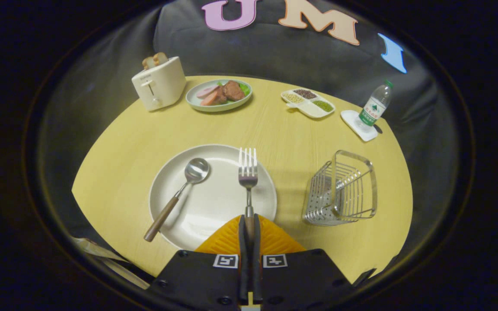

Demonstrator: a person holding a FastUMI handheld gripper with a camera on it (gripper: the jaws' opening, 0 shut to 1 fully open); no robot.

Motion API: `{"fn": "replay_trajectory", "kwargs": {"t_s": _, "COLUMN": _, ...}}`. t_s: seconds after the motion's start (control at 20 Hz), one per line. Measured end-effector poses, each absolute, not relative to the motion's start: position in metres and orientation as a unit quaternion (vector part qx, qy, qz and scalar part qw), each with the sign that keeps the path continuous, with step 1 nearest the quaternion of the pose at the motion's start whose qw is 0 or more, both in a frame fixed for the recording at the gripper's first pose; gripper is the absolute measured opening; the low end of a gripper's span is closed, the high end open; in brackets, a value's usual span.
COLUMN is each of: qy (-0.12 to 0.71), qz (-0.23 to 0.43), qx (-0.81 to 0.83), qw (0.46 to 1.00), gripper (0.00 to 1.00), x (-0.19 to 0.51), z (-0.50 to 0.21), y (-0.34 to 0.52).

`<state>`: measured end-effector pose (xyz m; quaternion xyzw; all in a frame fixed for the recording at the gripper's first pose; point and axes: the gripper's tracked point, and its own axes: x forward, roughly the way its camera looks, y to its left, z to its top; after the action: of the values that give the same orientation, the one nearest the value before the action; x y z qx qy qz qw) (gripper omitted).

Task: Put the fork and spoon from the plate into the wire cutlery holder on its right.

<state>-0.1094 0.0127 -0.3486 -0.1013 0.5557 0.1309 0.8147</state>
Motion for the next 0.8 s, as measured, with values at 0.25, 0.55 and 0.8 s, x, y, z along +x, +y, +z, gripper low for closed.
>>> {"fn": "replay_trajectory", "kwargs": {"t_s": 0.25, "qy": 0.55, "qz": 0.135, "qx": -0.102, "qw": 0.818, "gripper": 0.07, "x": -0.1, "z": -0.331, "y": 0.002}}
{"fn": "replay_trajectory", "kwargs": {"t_s": 0.55, "qy": 0.544, "qz": 0.133, "qx": -0.102, "qw": 0.822, "gripper": 0.07, "x": -0.091, "z": -0.315, "y": -0.018}}
{"fn": "replay_trajectory", "kwargs": {"t_s": 0.8, "qy": 0.54, "qz": 0.111, "qx": -0.107, "qw": 0.828, "gripper": 0.07, "x": -0.081, "z": -0.305, "y": -0.05}}
